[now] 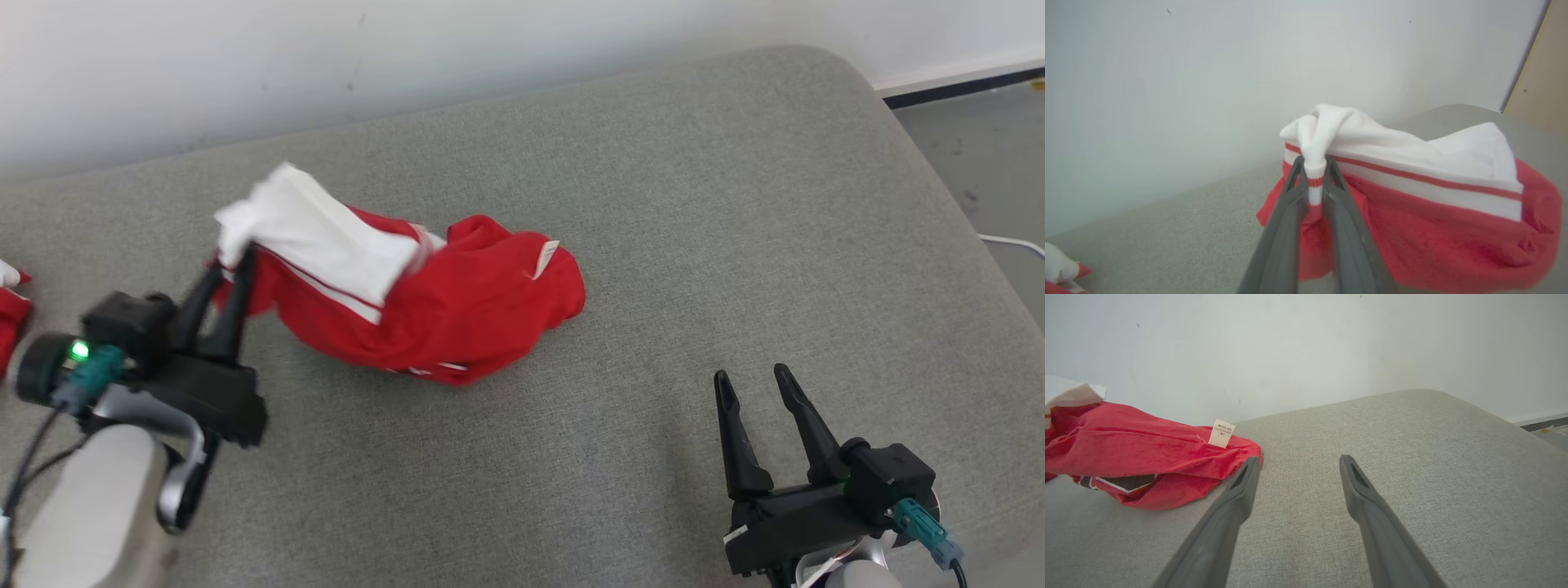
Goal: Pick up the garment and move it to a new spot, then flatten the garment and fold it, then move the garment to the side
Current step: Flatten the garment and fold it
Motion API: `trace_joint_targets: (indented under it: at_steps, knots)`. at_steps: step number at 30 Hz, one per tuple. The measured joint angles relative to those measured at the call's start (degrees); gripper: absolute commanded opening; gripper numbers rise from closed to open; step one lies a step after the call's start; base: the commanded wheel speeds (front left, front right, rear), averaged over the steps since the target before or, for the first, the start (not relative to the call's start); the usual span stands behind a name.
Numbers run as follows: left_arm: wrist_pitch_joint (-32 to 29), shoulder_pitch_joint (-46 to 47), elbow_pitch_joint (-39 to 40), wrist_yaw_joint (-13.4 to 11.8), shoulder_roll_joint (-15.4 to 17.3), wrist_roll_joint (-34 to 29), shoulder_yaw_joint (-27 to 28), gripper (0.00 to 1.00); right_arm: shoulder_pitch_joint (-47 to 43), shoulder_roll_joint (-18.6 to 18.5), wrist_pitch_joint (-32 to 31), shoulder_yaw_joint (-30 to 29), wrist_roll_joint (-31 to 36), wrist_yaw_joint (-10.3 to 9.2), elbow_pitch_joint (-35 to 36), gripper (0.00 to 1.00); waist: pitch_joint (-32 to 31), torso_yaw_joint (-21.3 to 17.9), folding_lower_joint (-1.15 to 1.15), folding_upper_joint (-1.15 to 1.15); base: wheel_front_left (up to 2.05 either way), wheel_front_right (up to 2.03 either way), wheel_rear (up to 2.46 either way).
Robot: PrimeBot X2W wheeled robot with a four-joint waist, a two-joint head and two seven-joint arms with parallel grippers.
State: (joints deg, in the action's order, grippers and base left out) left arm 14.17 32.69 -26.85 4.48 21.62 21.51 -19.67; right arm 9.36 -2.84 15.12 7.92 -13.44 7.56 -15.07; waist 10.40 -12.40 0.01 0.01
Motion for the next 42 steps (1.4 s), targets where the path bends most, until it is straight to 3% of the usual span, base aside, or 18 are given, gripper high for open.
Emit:
trace_joint_targets:
  at_steps: [7,16,20,22,23,30,42]
  knots:
    - [0.7,-0.4,3.3,-2.9,2.7,-1.4,3.1,0.00,0.0,0.0,0.0,-0.1,-0.2,0.00,-0.1,1.00,-0.9,0.4,-0.01,0.00,0.00,0.00,0.00]
    - [0.8,-9.6,4.7,-2.9,-0.6,-1.2,2.3,0.00,-0.3,0.0,0.0,-0.1,-0.1,0.00,-0.2,1.00,-1.3,2.1,-0.01,0.00,0.00,0.00,0.00]
    - [0.8,-16.6,5.4,-3.4,-2.3,-0.7,4.4,0.00,-0.3,0.0,0.0,-0.4,0.2,0.00,-0.5,1.00,-1.7,3.7,-0.01,0.00,0.00,0.00,0.00]
    - [0.8,-18.8,5.5,-3.4,-2.8,-0.7,5.2,0.46,-0.5,0.0,0.0,-0.4,0.4,0.00,-0.7,1.00,-1.9,4.4,-0.01,0.00,0.00,0.00,0.00]
    - [0.8,-19.8,5.6,-3.4,-3.2,-0.7,5.5,1.00,-0.6,0.0,0.0,-0.5,0.4,0.00,-0.8,1.00,-2.0,4.7,-0.01,0.00,0.00,0.00,0.00]
    - [0.9,-22.7,11.4,-2.9,-7.1,-1.5,11.1,1.00,-1.1,0.0,0.0,-0.4,0.8,0.00,-1.5,1.00,-3.6,6.8,-0.01,0.00,0.00,0.00,0.00]
    - [1.0,-30.4,23.8,-3.4,-11.7,-8.4,21.2,1.00,-2.0,0.0,0.0,-0.5,1.7,0.00,-2.1,1.00,-7.2,9.0,-0.01,0.00,0.00,0.00,0.00]
